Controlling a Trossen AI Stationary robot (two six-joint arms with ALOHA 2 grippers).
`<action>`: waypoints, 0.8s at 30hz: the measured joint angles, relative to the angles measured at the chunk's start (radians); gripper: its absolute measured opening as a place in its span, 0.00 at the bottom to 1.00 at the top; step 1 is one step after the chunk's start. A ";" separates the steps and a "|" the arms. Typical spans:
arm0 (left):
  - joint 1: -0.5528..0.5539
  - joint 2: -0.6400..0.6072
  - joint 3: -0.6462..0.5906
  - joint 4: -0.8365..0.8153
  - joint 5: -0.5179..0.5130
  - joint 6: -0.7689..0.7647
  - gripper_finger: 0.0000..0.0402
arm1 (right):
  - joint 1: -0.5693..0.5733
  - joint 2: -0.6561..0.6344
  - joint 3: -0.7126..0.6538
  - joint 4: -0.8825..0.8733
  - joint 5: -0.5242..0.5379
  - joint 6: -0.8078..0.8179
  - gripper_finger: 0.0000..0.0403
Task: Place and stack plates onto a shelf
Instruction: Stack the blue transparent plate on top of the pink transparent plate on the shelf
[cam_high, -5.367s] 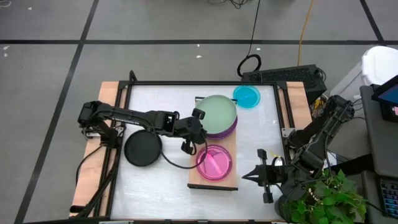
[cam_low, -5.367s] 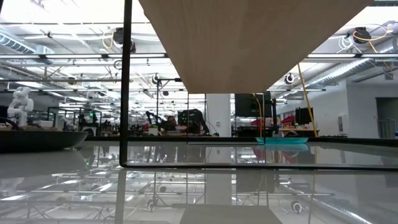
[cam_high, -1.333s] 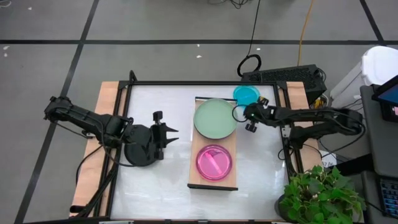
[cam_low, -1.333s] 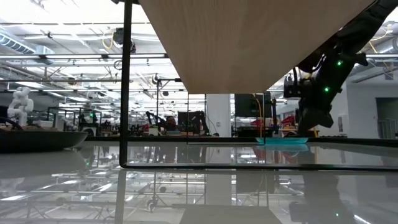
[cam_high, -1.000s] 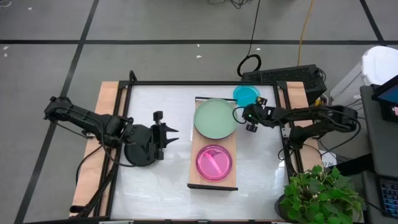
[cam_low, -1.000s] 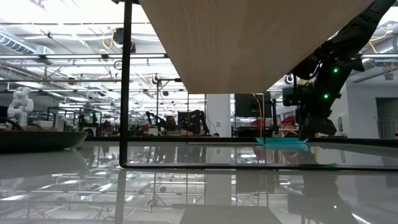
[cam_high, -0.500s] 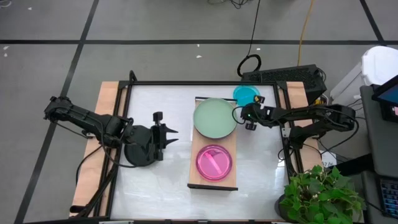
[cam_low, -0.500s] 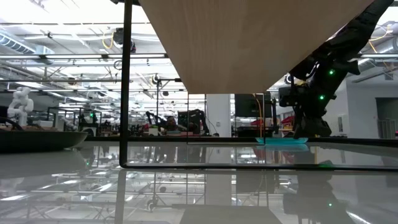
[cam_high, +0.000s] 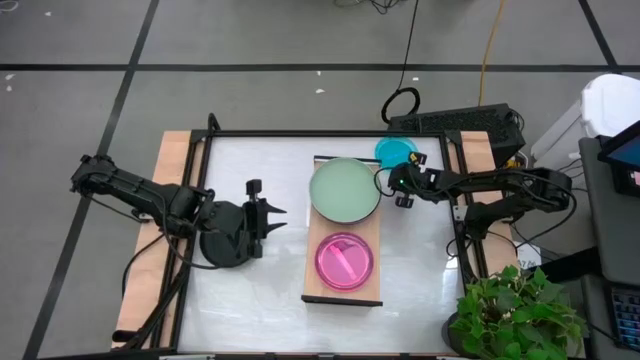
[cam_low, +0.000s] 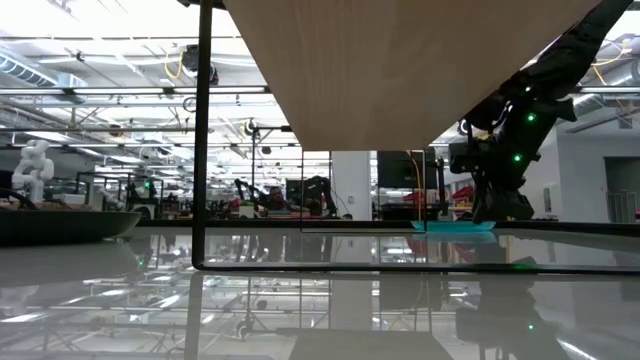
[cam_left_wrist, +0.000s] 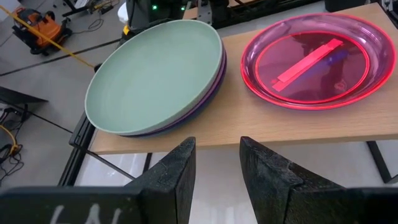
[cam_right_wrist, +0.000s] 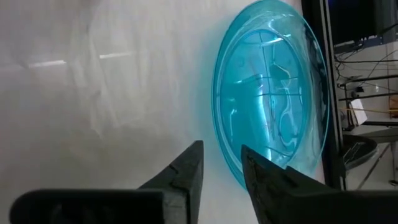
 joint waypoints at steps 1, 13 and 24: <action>0.000 0.000 0.000 0.000 0.000 0.000 0.33 | 0.000 0.000 0.000 0.000 0.000 -0.001 0.22; 0.000 0.000 0.000 -0.012 0.001 -0.001 0.33 | -0.006 0.000 -0.064 0.054 0.000 -0.042 0.17; 0.000 0.000 0.000 -0.013 0.000 0.004 0.33 | -0.008 -0.008 -0.130 0.178 0.016 -0.106 0.23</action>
